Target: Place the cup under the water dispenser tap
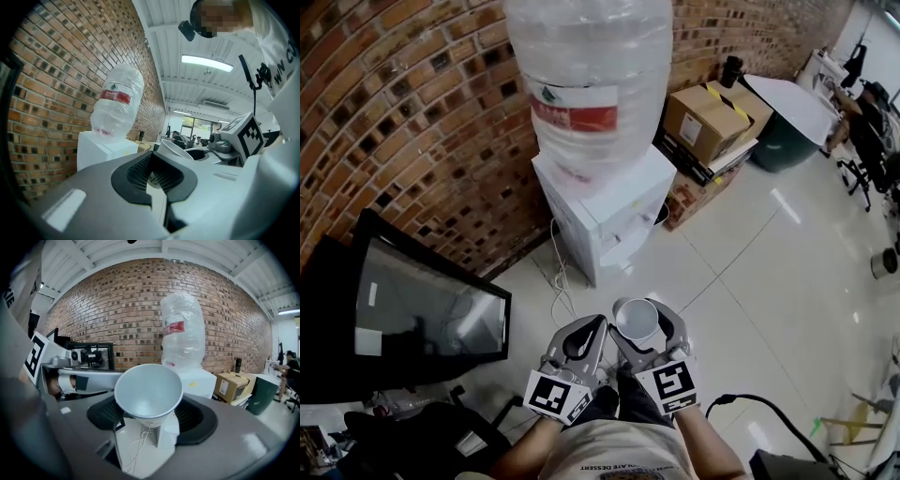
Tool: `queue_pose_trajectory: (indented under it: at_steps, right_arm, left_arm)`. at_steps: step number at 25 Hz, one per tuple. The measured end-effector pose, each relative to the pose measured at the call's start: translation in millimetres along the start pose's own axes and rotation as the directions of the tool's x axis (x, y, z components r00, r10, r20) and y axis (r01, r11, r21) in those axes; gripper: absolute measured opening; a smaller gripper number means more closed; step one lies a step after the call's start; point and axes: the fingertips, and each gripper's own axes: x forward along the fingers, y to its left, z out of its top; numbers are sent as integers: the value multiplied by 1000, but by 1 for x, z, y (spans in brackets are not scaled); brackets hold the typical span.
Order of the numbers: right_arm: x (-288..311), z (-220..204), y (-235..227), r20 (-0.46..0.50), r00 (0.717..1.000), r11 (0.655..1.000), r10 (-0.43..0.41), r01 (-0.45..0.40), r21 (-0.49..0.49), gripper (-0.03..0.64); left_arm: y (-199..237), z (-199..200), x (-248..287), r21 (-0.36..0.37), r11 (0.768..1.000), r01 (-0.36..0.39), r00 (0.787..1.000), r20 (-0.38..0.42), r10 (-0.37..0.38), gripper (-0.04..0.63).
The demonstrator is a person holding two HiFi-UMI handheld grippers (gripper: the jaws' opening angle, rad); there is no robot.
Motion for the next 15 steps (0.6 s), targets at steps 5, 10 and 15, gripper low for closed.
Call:
queue_pose_trajectory:
  at_steps: [5, 10, 15]
  right_arm:
    - [35, -19, -30, -10, 1000, 1000, -13, 13, -7, 333]
    - [70, -50, -48, -35, 999, 1000, -7, 7, 4, 333]
    - [106, -80, -64, -50, 999, 1000, 0, 0, -4, 333]
  left_arm:
    - [10, -17, 34, -3, 1000, 3, 1000, -7, -3, -9]
    - [19, -45, 56, -20, 1000, -14, 999, -35, 13, -9]
    - [34, -71, 78, -26, 999, -26, 999, -42, 25, -9]
